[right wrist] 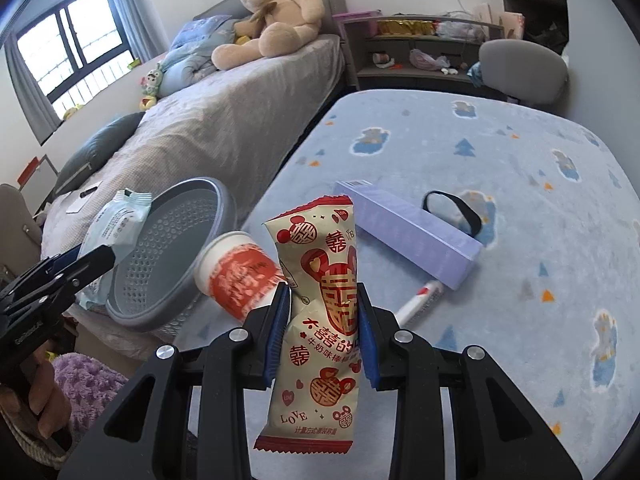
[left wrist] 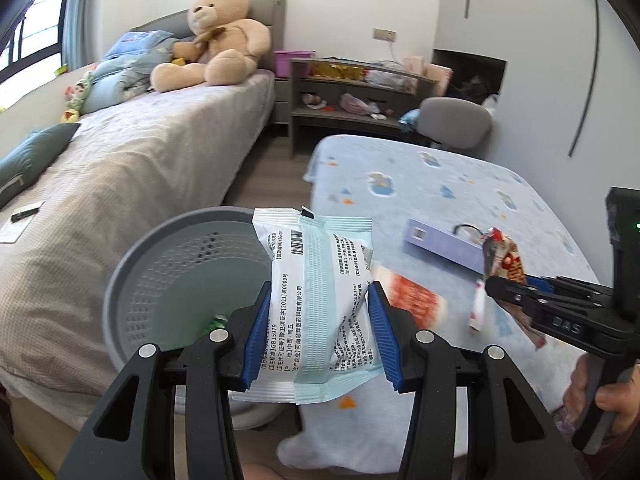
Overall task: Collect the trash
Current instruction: 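Carry wrapper and wipe packet over the wastebasket with both grippers, then open both grippers to drop wrapper and packet into the basket, then move both open grippers back toward the paper cup and white tube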
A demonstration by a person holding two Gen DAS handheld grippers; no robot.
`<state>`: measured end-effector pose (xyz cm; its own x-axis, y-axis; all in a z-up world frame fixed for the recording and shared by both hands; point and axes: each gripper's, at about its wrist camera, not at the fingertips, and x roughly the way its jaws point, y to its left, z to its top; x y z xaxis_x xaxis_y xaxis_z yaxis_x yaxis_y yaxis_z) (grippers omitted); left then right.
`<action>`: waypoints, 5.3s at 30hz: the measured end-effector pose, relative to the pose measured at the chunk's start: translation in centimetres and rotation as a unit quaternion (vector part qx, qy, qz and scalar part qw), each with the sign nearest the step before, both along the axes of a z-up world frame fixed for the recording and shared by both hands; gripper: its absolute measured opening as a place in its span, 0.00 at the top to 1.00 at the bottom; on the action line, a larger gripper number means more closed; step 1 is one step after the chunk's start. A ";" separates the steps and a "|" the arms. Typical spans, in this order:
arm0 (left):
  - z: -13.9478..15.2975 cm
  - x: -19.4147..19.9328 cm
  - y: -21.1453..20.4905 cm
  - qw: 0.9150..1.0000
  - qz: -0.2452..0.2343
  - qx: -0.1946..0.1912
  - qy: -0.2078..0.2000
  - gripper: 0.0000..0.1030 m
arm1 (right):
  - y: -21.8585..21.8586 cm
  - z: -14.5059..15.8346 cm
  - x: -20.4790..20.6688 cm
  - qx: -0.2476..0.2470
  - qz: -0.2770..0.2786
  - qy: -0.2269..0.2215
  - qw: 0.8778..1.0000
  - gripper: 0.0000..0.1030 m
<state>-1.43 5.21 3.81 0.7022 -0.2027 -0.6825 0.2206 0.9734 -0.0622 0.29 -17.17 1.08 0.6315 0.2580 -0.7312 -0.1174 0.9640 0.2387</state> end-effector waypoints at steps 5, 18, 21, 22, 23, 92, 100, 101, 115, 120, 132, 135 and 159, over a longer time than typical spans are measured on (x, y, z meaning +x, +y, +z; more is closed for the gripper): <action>0.2 1.7 3.0 0.999 0.037 0.007 -0.008 0.56 | 4.1 1.6 1.8 0.001 0.039 -0.014 0.999 0.69; -1.7 4.9 7.9 0.994 0.112 0.015 0.003 0.56 | 12.2 1.9 6.7 0.000 0.115 -0.013 0.993 0.68; -2.4 5.5 8.3 0.993 0.119 0.015 0.012 0.56 | 13.4 1.5 7.5 0.003 0.126 -0.008 0.992 0.68; -2.6 5.7 8.5 0.992 0.122 0.015 0.015 0.56 | 13.7 1.3 7.8 0.004 0.129 -0.006 0.992 0.68; -2.8 5.9 8.7 0.992 0.125 0.015 0.018 0.56 | 14.0 1.2 7.9 0.005 0.132 -0.004 0.991 0.68; -2.9 4.4 11.9 0.984 0.179 -0.001 0.017 0.27 | 16.7 0.1 7.5 -0.015 0.115 -0.002 0.993 0.40; -2.7 4.2 11.0 0.986 0.164 -0.001 0.012 0.27 | 14.7 -0.1 6.3 -0.015 0.089 -0.001 0.996 0.38; -2.7 4.1 10.8 0.987 0.163 -0.001 0.011 0.27 | 14.4 -0.1 6.1 -0.016 0.086 0.000 0.996 0.38; -2.6 3.6 7.7 0.992 0.125 0.003 0.003 0.26 | 10.4 0.3 3.4 -0.030 0.041 -0.012 0.999 0.37; -2.5 3.7 6.4 0.994 0.111 0.002 0.002 0.26 | 8.6 0.1 2.5 -0.037 0.024 -0.011 0.999 0.36; -2.4 3.4 2.5 0.998 0.070 0.005 -0.002 0.26 | 2.8 -0.8 0.2 -0.050 -0.042 0.005 0.998 0.34; -2.5 3.4 1.5 0.998 0.059 0.007 -0.002 0.26 | 1.1 -1.6 -0.4 -0.051 -0.062 0.014 0.997 0.34; -3.9 2.2 -4.0 0.999 0.012 0.030 0.009 0.26 | -3.8 -6.0 1.6 -0.061 -0.143 0.063 0.986 0.34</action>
